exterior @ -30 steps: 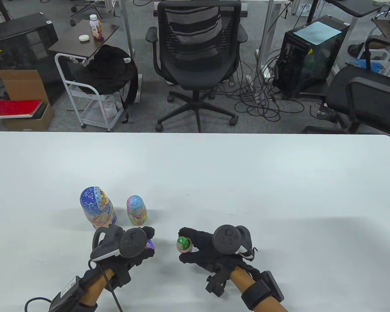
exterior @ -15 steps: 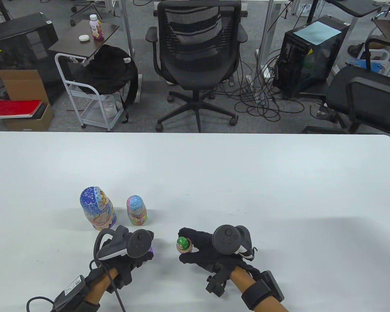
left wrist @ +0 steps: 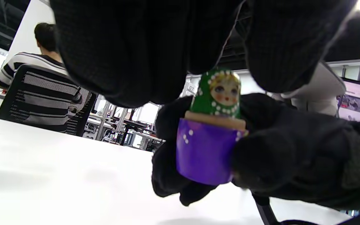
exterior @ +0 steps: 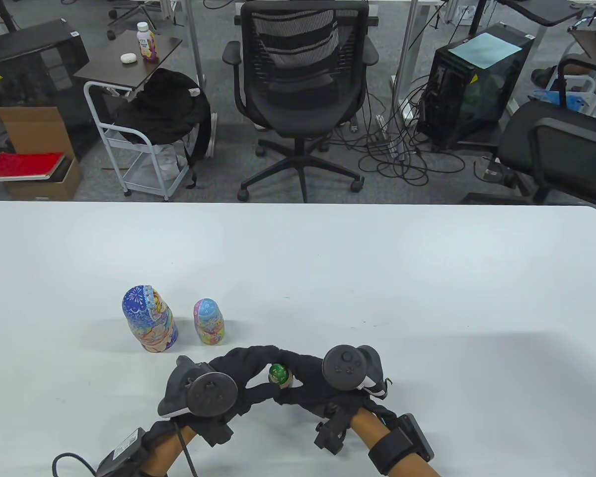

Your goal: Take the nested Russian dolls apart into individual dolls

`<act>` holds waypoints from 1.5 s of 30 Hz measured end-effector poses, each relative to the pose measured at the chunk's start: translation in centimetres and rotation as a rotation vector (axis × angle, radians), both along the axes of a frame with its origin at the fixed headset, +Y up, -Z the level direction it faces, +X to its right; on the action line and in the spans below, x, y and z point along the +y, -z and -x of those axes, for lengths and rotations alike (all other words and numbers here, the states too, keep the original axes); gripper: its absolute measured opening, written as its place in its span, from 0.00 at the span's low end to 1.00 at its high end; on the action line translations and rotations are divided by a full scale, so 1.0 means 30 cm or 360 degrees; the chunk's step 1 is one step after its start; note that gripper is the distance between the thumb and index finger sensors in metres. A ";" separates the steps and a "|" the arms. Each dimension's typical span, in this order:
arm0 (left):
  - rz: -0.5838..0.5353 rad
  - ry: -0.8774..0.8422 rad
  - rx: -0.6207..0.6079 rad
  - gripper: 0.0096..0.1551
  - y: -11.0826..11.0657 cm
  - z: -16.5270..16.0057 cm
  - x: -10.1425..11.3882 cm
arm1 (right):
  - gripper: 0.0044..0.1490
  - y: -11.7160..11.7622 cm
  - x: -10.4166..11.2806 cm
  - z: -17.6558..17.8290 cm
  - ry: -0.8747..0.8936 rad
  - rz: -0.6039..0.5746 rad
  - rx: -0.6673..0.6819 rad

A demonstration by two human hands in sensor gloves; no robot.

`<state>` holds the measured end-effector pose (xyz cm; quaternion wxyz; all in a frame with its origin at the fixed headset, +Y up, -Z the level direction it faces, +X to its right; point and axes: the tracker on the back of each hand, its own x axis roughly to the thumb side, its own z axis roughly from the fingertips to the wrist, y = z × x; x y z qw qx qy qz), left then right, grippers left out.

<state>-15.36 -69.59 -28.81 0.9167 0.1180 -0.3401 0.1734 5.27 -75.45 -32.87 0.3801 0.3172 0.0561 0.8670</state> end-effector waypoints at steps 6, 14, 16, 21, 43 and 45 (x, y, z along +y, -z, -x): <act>-0.0042 0.0013 0.0014 0.34 0.000 -0.019 -0.012 | 0.51 -0.003 -0.001 0.007 -0.0018 -0.0003 0.0014; -0.0109 -0.0013 -0.0025 0.32 -0.004 -0.020 -0.003 | 0.51 -0.008 -0.001 0.015 -0.0053 -0.0016 0.0024; -0.0080 -0.0063 -0.0035 0.32 -0.005 -0.016 0.008 | 0.51 -0.007 -0.002 0.017 -0.0063 -0.0011 0.0029; -0.0121 -0.0139 0.0013 0.32 -0.007 0.022 0.050 | 0.51 0.001 -0.001 0.004 -0.0092 -0.0019 0.0005; 0.0034 0.0320 0.0064 0.31 0.044 -0.024 -0.052 | 0.51 0.050 0.003 -0.086 -0.0123 -0.0049 -0.0193; 0.0042 0.0391 0.0062 0.31 0.049 -0.036 -0.066 | 0.51 0.050 0.004 -0.087 -0.0121 -0.0049 -0.0194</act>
